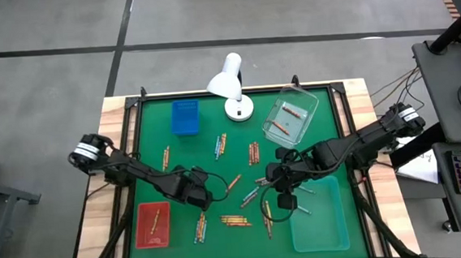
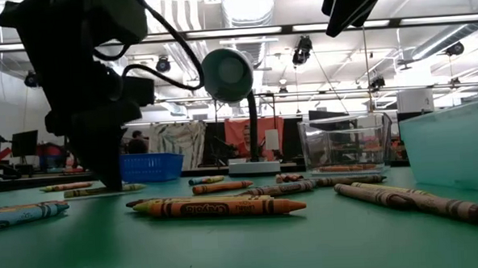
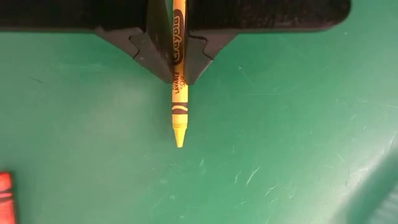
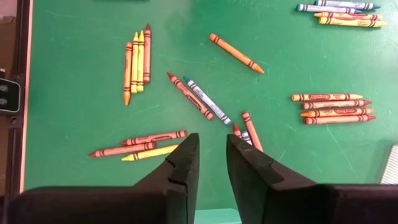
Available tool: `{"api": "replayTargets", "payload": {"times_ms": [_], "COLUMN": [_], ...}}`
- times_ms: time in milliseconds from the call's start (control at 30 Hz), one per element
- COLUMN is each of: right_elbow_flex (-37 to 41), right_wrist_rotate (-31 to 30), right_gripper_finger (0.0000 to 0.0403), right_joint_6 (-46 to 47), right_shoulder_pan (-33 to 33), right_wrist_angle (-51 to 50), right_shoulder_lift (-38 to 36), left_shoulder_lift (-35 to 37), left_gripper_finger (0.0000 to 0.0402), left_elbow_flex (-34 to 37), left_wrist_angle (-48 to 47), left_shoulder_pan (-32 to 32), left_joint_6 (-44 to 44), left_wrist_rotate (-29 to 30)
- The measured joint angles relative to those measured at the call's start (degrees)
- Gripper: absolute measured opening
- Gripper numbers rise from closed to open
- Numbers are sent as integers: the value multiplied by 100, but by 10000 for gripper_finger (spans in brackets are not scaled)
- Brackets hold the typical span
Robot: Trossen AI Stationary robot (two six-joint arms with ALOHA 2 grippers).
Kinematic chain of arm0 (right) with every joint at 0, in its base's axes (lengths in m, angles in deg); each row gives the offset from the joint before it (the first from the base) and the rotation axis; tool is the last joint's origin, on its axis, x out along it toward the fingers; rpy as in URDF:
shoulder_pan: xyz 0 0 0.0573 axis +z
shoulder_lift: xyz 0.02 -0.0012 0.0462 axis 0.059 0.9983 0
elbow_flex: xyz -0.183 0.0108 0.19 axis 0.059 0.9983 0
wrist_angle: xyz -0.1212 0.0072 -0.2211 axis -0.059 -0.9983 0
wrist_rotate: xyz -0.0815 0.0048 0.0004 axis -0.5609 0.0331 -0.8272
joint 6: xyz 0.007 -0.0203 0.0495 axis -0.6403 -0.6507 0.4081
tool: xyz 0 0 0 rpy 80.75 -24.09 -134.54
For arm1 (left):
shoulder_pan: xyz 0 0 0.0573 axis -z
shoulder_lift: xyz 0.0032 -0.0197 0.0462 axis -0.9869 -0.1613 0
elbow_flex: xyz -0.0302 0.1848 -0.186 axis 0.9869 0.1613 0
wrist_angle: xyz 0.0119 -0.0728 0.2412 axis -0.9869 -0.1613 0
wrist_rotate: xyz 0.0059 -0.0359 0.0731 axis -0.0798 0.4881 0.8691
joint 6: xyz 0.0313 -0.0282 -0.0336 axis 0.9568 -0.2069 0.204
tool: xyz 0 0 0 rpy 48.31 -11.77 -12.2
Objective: Sort crayons
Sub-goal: Put the yellow crayon into the red bin
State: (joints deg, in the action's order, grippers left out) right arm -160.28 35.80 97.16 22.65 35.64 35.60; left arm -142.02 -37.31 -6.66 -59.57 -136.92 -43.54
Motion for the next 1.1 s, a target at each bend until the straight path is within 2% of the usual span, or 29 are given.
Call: {"api": "replayTargets", "payload": {"times_ms": [133, 333, 600, 767, 867, 1100], "right_elbow_flex": [7, 7, 55, 193, 280, 343], "right_wrist_rotate": [0, 1, 0, 0, 0, 0], "right_gripper_finger": [79, 75, 70, 77, 81, 76], "right_joint_6": [-2, -12, -48, -48, -48, -48], "right_shoulder_pan": [0, 0, 0, 0, 0, 0], "right_wrist_angle": [-2, 0, 7, 13, 43, 176], "right_shoulder_lift": [0, 2, 2, 2, 2, 2], "left_shoulder_lift": [205, 724, 1457, 1721, 1849, 1967], "left_gripper_finger": [1, 0, 0, 0, 0, 0], "left_elbow_flex": [-161, -681, -1408, -1763, -1845, -1495], "left_wrist_angle": [-73, -760, -2549, -3371, -3542, -3577], "left_shoulder_pan": [0, 20, 397, 913, 1224, 1960], "left_joint_6": [471, 1360, 1950, 1827, 1603, 855], "left_wrist_rotate": [-9, -9, -104, -514, -1022, -1706]}}
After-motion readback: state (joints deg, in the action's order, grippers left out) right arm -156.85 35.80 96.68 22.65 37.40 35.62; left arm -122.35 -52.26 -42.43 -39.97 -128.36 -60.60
